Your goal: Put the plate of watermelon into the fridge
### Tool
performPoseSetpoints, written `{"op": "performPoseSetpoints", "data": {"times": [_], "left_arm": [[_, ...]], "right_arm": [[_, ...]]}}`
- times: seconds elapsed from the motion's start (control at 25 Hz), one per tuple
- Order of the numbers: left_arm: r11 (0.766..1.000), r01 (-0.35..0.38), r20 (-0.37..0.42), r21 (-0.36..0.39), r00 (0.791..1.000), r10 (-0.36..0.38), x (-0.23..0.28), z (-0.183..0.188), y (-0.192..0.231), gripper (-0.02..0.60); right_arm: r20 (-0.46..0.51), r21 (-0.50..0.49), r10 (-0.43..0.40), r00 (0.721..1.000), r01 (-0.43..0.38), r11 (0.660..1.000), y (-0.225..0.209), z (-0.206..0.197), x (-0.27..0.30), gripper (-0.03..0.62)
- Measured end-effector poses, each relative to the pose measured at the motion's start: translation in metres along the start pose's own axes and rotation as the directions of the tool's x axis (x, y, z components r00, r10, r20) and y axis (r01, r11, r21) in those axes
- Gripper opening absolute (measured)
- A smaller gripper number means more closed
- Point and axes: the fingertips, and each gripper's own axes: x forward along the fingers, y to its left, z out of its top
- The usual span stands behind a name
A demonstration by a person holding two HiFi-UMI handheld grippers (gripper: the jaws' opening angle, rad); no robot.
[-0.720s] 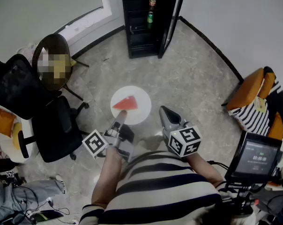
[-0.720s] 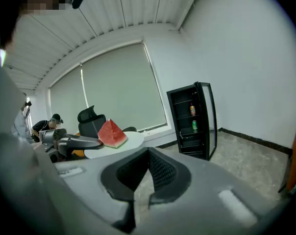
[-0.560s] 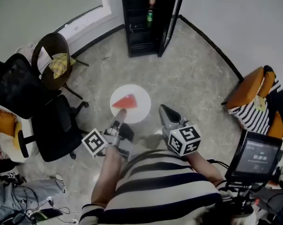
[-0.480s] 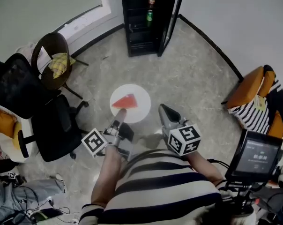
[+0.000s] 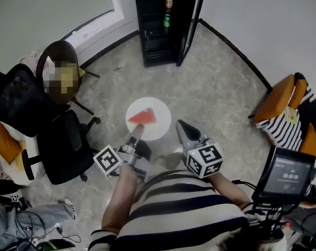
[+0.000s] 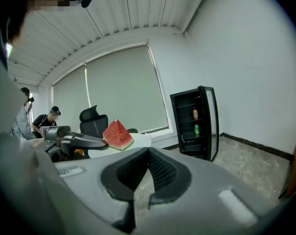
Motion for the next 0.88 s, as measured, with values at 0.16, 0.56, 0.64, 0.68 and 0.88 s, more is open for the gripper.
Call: {"op": "performPoseSetpoints", "data": {"times": [0.16, 0.56, 0.64, 0.68, 0.88], "left_arm": [[1.0, -0.002, -0.006, 0.001, 1.0, 0.002, 0.001, -0.001, -0.001, 0.021], [1.0, 0.019, -0.038, 0.004, 0.999, -0.019, -0.003, 0.011, 0.005, 0.021], [1.0, 0.014, -0.044, -0.003, 0.999, -0.014, 0.001, 0.011, 0.006, 0.021], [1.0, 0.013, -0.046, -0.006, 0.999, -0.014, 0.004, 0.013, 0.007, 0.021], [1.0, 0.011, -0.05, 0.0, 0.999, -0.011, 0.023, 0.028, 0.009, 0.021]], "right_arm": [[-0.014, 0.015, -0.02, 1.0, 0.021, 1.0, -0.004, -0.003, -0.002, -0.002], [-0.018, 0.019, -0.086, 0.996, 0.086, 0.996, 0.005, -0.014, 0.004, -0.002], [-0.023, 0.019, -0.086, 0.996, 0.087, 0.996, 0.002, -0.015, 0.008, -0.002], [-0.025, 0.014, -0.083, 0.996, 0.084, 0.996, 0.002, -0.015, 0.012, -0.002], [-0.025, -0.017, -0.074, 0.997, 0.073, 0.997, -0.009, -0.006, 0.033, -0.002]]}}
